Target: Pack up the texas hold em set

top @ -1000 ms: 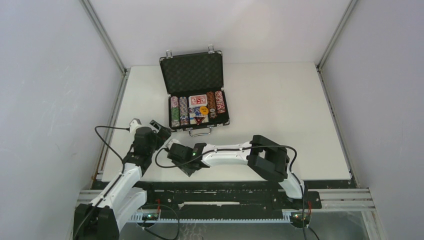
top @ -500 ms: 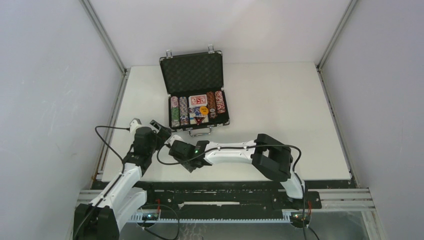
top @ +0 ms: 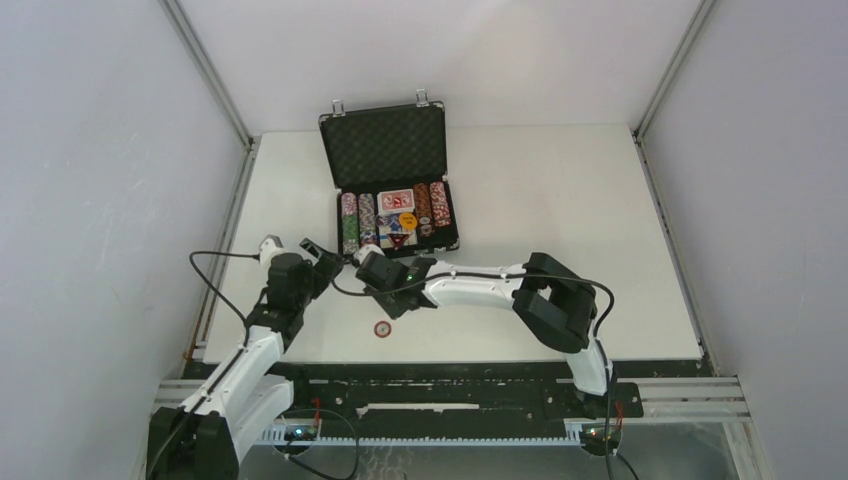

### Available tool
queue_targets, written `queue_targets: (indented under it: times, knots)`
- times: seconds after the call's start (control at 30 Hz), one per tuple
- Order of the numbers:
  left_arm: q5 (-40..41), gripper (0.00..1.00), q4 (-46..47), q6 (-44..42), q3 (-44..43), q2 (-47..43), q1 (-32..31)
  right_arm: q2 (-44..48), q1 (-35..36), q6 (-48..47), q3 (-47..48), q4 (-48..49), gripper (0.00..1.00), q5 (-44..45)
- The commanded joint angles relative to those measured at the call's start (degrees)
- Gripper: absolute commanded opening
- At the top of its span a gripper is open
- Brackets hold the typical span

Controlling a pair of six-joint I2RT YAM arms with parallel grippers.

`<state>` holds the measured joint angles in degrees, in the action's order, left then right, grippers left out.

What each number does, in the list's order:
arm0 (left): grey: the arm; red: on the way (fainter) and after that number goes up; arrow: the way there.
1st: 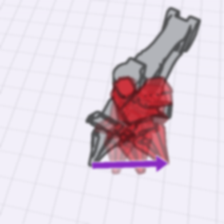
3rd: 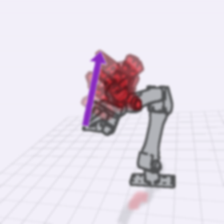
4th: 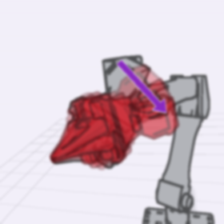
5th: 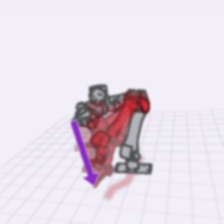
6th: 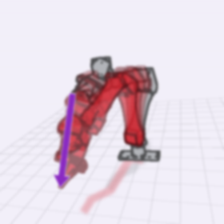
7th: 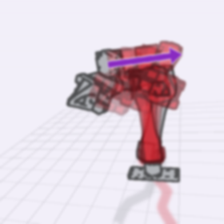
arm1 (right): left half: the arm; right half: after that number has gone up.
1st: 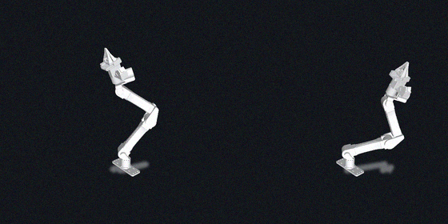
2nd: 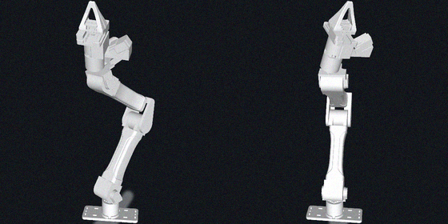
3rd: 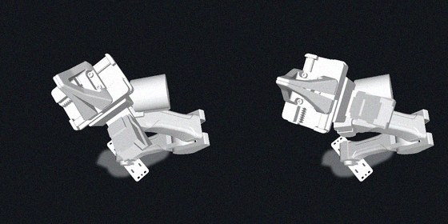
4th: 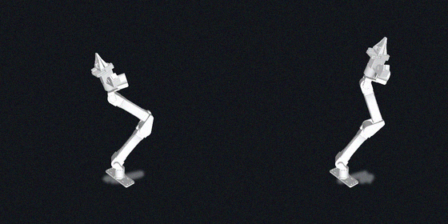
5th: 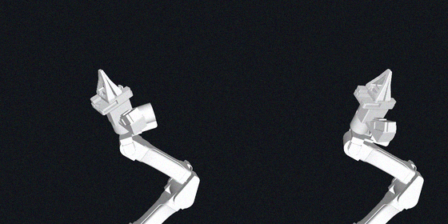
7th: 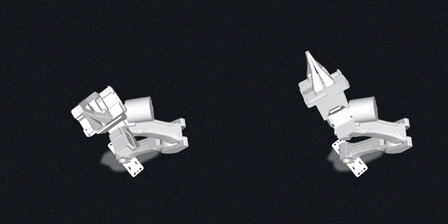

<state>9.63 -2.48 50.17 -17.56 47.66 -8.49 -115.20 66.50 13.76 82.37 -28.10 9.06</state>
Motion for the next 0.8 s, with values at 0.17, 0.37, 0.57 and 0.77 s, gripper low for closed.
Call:
queue_targets:
  times: [0.17,0.37,0.57,0.77]
  knots:
    - [0.3,0.99,0.2,0.5,1.4,-2.1,0.5,-3.4,-0.1,-1.1,6.0,2.6,0.16,-3.1]
    - [-0.1,1.0,0.3,1.2,1.6,-1.8,0.9,-3.8,1.4,-0.1,4.5,3.1,0.16,-3.7]
    - [-0.8,1.0,0.2,1.2,2.2,-2.3,0.9,-2.3,3.1,0.9,1.4,3.9,0.16,-3.8]
    - [-0.8,1.0,0.0,1.3,3.3,-3.8,0.9,-0.1,4.4,2.3,-1.9,4.9,0.16,-3.4]
